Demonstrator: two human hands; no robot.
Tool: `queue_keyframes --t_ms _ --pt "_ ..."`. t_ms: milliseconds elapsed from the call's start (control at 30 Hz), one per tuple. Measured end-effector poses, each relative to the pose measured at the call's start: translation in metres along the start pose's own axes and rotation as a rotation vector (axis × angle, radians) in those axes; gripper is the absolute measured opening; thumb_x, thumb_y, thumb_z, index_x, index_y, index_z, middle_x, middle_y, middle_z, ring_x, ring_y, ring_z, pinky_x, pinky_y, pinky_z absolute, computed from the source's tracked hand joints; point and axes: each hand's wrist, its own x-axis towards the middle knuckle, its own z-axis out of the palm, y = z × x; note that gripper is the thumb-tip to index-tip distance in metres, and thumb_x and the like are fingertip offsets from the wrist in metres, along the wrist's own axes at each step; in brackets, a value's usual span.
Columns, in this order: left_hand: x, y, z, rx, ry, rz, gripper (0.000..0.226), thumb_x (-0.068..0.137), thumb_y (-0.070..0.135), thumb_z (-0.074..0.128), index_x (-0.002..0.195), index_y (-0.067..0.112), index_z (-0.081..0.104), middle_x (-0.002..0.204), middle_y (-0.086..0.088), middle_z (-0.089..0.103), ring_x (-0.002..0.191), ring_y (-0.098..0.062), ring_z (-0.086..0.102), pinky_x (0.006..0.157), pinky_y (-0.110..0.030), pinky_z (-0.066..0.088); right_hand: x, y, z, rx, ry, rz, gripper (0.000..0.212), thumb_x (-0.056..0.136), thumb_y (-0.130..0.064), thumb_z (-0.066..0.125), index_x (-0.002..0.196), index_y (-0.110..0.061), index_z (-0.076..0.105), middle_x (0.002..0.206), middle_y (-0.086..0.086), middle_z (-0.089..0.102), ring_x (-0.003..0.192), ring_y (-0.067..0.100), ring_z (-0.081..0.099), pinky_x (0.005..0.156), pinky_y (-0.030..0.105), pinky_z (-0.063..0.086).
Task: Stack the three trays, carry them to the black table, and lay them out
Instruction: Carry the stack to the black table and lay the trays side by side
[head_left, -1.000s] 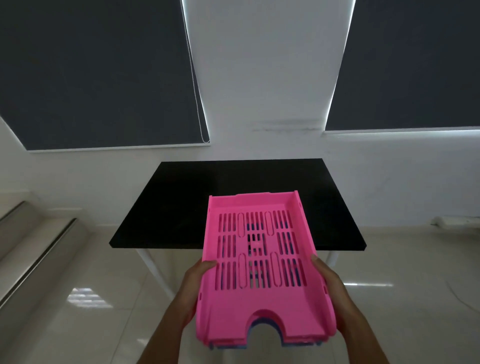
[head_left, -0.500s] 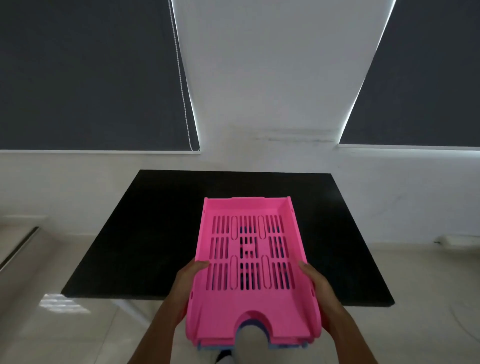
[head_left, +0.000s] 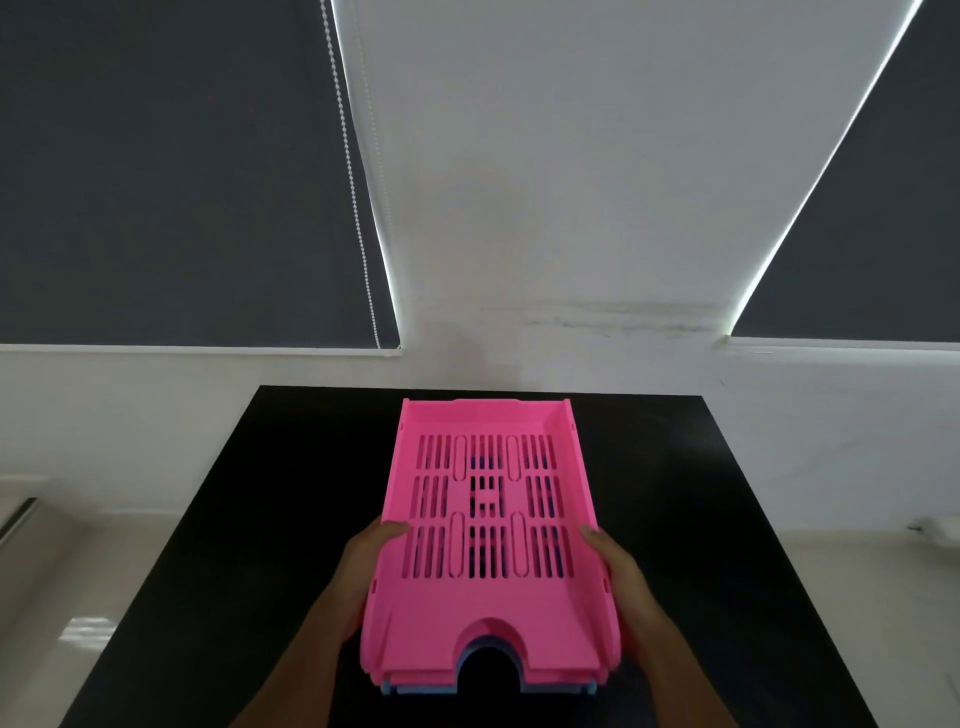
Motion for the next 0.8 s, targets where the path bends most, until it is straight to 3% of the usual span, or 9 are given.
queue_keyframes --t_ms 167,300,367,500,567,700,800 --pt "0.017 0.003 0.001 0.006 0.031 -0.013 0.040 0.086 0.024 0.065 0.122 0.007 0.066 0.100 -0.022 0.075 0.085 -0.036 0.071 0.087 -0.054 0.055 0.027 -0.008 0.002 -0.006 0.016 0.056 0.037 0.096 -0.027 0.054 0.129 -0.010 0.059 0.100 0.018 0.079 0.083 0.032 0.077 0.066 0.042 0.061" --pt "0.019 0.011 0.008 0.030 0.035 0.010 0.041 0.086 0.023 0.068 0.126 0.013 0.065 0.109 -0.026 0.073 0.092 -0.040 0.071 0.095 -0.063 0.052 0.036 -0.013 -0.005 -0.089 0.032 0.050 0.040 0.093 -0.031 0.058 0.129 -0.013 0.061 0.109 0.017 0.077 0.094 0.033 0.076 0.079 0.048 0.059" --pt "0.020 0.016 0.012 0.085 0.058 0.065 0.035 0.091 0.015 0.064 0.125 0.023 0.064 0.109 -0.024 0.073 0.098 -0.045 0.070 0.093 -0.063 0.053 0.037 -0.016 -0.008 -0.243 0.098 -0.022 0.043 0.090 -0.028 0.064 0.131 -0.019 0.061 0.114 0.013 0.076 0.097 0.028 0.077 0.085 0.049 0.060" --pt "0.014 0.026 0.021 0.202 0.124 0.145 0.044 0.097 0.004 0.053 0.118 0.041 0.060 0.104 -0.012 0.075 0.093 -0.034 0.075 0.081 -0.051 0.062 0.032 -0.026 -0.001 -0.597 0.204 -0.284 0.048 0.095 -0.012 0.060 0.135 -0.038 0.053 0.110 -0.015 0.069 0.089 0.003 0.074 0.069 0.023 0.060" --pt "0.010 0.028 0.027 0.255 0.128 0.155 0.042 0.097 0.004 0.051 0.112 0.042 0.061 0.103 -0.011 0.075 0.091 -0.032 0.075 0.079 -0.050 0.062 0.032 -0.027 0.005 -0.686 0.203 -0.364 0.047 0.098 -0.010 0.055 0.136 -0.038 0.053 0.106 -0.017 0.070 0.089 -0.005 0.072 0.074 0.025 0.060" --pt "0.001 0.033 0.037 0.313 0.173 0.178 0.038 0.097 0.004 0.050 0.106 0.037 0.064 0.102 -0.013 0.074 0.090 -0.033 0.075 0.081 -0.052 0.062 0.031 -0.023 0.010 -0.724 0.225 -0.438 0.043 0.100 -0.005 0.047 0.138 -0.025 0.057 0.099 -0.004 0.075 0.084 0.003 0.074 0.069 0.024 0.062" --pt "-0.005 0.042 0.046 0.339 0.194 0.205 0.040 0.097 0.001 0.049 0.105 0.037 0.066 0.099 -0.009 0.075 0.088 -0.030 0.075 0.077 -0.046 0.062 0.026 -0.032 0.003 -0.713 0.215 -0.452 0.042 0.100 -0.008 0.051 0.135 -0.030 0.059 0.103 -0.009 0.075 0.090 0.001 0.074 0.078 0.031 0.064"
